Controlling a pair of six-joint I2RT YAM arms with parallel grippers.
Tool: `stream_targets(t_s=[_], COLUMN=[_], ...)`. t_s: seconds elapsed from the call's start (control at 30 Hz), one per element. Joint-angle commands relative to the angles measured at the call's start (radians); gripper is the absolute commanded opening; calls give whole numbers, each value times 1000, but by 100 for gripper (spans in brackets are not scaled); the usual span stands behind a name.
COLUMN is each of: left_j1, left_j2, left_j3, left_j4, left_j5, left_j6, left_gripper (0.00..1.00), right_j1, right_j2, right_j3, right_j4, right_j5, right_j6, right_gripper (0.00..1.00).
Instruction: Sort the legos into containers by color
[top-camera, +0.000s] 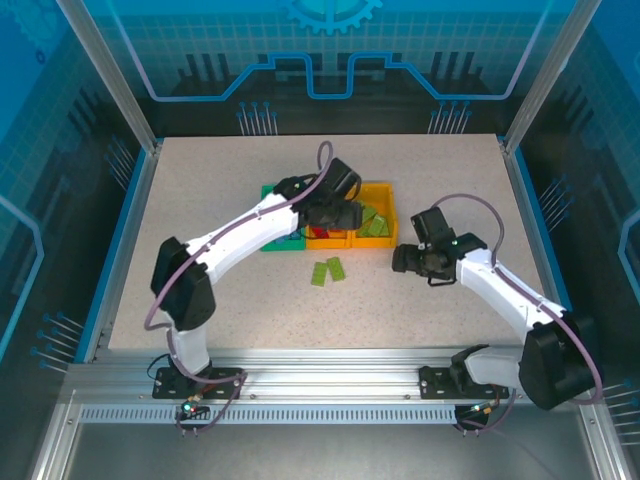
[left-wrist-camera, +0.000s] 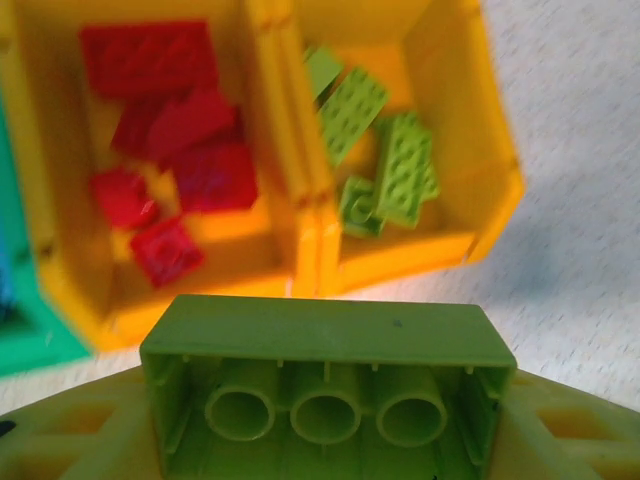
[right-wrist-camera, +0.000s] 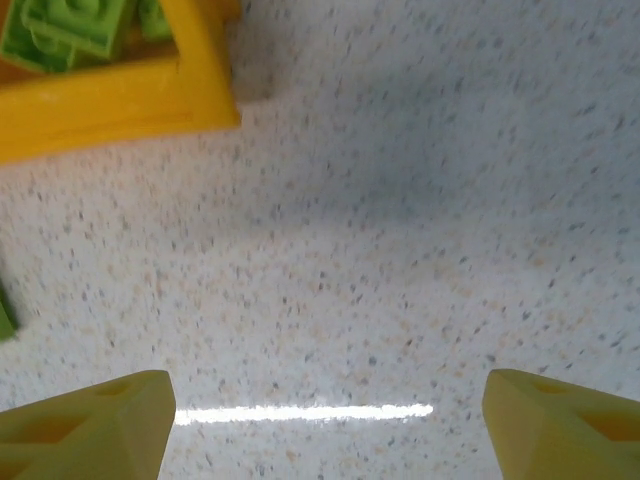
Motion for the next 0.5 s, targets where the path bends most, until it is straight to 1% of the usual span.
stream_targets(t_s=[0.0,0.13,0.27,0.37,0.47], left_j1=[-5,3,13,25,37], left_j2=[134,305,437,486,496], left_j3=[162,372,527,572,571], left_j4=[-47,-83,-135,-138,-129], left_j5=[41,100,112,133,151], left_j6=[108,140,141,132,109], left_gripper=[53,53,54,60,69], right_j1=[48,99,144,172,197], right_j2=[-41,-59,-70,-73,-70], right_j3=[-54,-89,-99,-110,-113], right_j4=[54,56,39,42,42], right_j5=[10,29,53,52,54], right_j6=[59,86,106,122,133], right_gripper=[82,82,82,82,82])
